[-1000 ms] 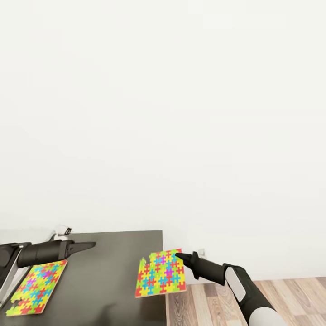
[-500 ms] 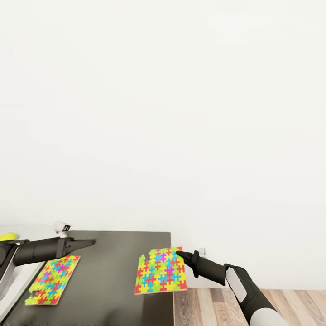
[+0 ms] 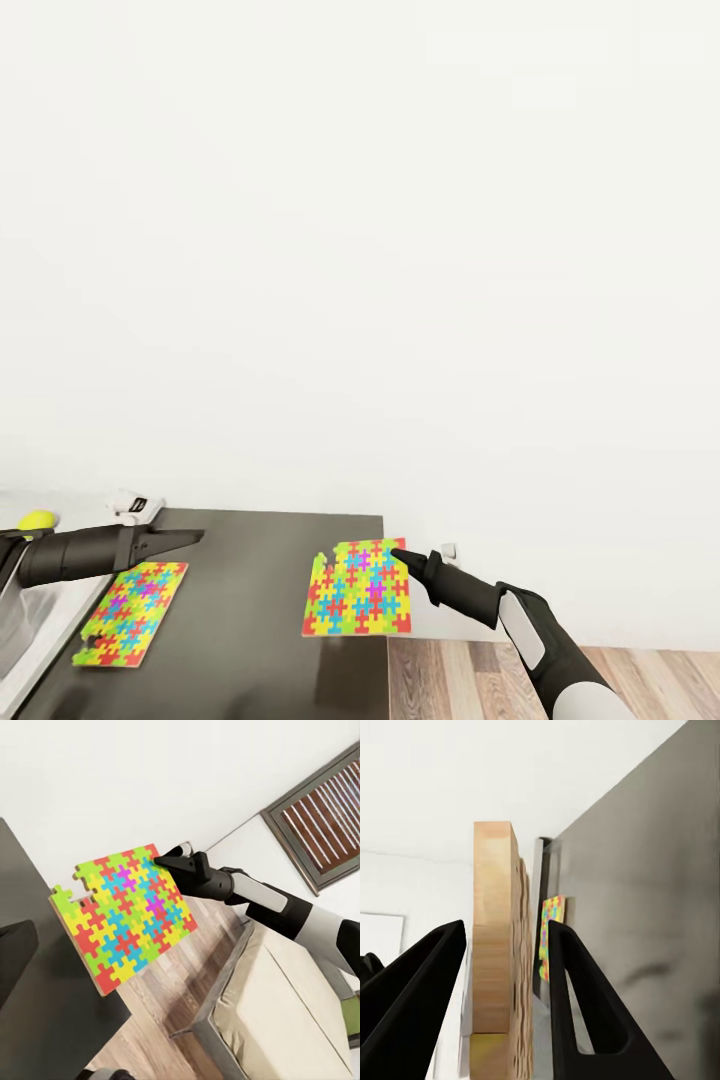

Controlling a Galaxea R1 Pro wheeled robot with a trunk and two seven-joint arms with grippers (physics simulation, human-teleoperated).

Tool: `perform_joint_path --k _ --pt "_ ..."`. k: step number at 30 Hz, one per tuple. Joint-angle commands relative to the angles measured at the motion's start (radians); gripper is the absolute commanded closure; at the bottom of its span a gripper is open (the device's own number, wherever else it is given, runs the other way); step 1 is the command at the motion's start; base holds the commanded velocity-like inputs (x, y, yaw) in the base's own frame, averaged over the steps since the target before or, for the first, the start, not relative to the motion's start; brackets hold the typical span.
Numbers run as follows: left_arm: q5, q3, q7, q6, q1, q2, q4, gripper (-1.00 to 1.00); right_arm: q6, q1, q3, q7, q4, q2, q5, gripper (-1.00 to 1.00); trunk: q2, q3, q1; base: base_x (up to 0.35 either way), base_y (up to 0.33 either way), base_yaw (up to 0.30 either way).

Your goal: Put all the toys in the child's room - the three board games (two on the bed and one on the table), the two jigsaw puzzles on the table, and the tennis ball on the table - inside the toy box on the table in the child's room.

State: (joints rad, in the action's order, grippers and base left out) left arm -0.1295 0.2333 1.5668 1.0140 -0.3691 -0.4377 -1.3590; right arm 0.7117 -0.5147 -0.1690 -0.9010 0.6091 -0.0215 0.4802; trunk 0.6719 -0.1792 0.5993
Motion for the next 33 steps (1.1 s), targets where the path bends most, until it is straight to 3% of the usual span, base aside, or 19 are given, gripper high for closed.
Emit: perform_joint_path --k 1,33 --pt "0.001 0.000 0.004 0.011 -0.001 0.000 0.000 -1.00 0.005 -0.001 -0.004 -0.002 0.000 -0.001 -0.001 1.00 -0.006 0.002 -0.004 0.000 0.000 0.002" --pt "0.004 -0.004 0.004 0.006 -0.001 0.005 0.000 -1.00 -0.007 -0.002 -0.004 0.002 0.032 0.010 -0.002 1.00 -0.230 0.102 -0.126 0.000 0.000 0.011"
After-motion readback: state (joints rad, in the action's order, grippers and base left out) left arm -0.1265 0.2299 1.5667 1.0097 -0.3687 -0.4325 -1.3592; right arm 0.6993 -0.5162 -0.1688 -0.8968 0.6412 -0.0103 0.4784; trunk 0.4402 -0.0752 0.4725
